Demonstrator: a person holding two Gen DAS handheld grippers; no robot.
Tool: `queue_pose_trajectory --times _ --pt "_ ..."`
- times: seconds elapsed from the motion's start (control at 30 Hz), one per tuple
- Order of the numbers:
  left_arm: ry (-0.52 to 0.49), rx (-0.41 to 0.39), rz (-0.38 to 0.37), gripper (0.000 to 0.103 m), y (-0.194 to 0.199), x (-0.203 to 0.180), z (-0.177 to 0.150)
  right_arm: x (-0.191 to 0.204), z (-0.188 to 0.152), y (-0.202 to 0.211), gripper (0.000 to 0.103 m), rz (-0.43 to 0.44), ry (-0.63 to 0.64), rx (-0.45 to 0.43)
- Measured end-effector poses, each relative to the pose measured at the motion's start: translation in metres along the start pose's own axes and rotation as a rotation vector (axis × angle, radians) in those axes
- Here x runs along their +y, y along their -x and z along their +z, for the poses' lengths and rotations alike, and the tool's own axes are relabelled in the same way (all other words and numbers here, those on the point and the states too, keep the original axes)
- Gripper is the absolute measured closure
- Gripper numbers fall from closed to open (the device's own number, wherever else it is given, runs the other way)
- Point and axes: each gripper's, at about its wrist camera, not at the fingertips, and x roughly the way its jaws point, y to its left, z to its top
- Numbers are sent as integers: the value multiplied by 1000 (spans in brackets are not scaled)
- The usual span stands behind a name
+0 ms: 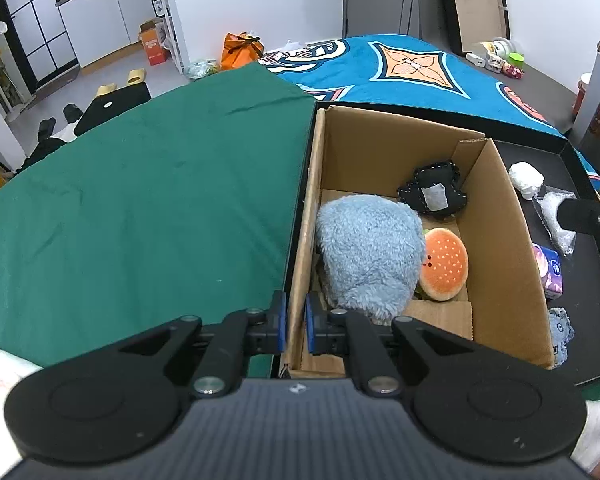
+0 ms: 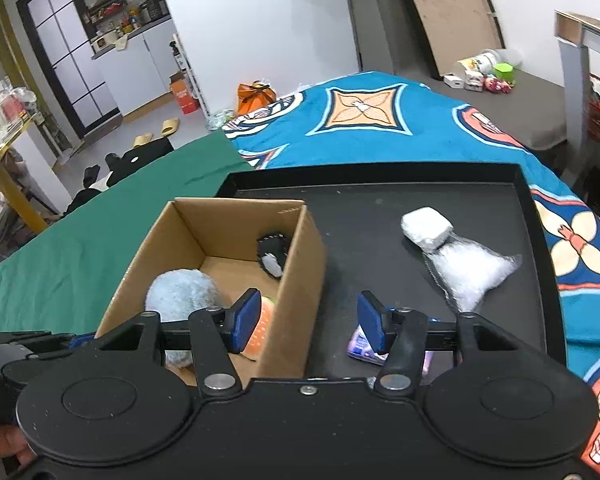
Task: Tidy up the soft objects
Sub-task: 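Carry the black beaded item with the right gripper into the box and release, then move the right gripper over the clear bag of white cotton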
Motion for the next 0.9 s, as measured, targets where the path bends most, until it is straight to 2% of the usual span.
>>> queue_pose_trajectory --times 0.47,0.67,0.77,0.83,0.9 --pt "-73 23 95 93 3 -18 5 -46 -12 6 48 -16 -58 -2" --pt "-112 16 138 89 8 -27 6 -66 -15 2 47 -17 -87 -13" --pt "-111 8 140 81 10 -31 9 -78 -16 -2 47 -21 -99 -20" --pt "-90 3 132 67 12 -32 10 -84 -16 -5 47 -28 -108 -21" --pt "-73 -6 126 60 13 -33 13 -92 -17 -8 47 -31 -119 -21"
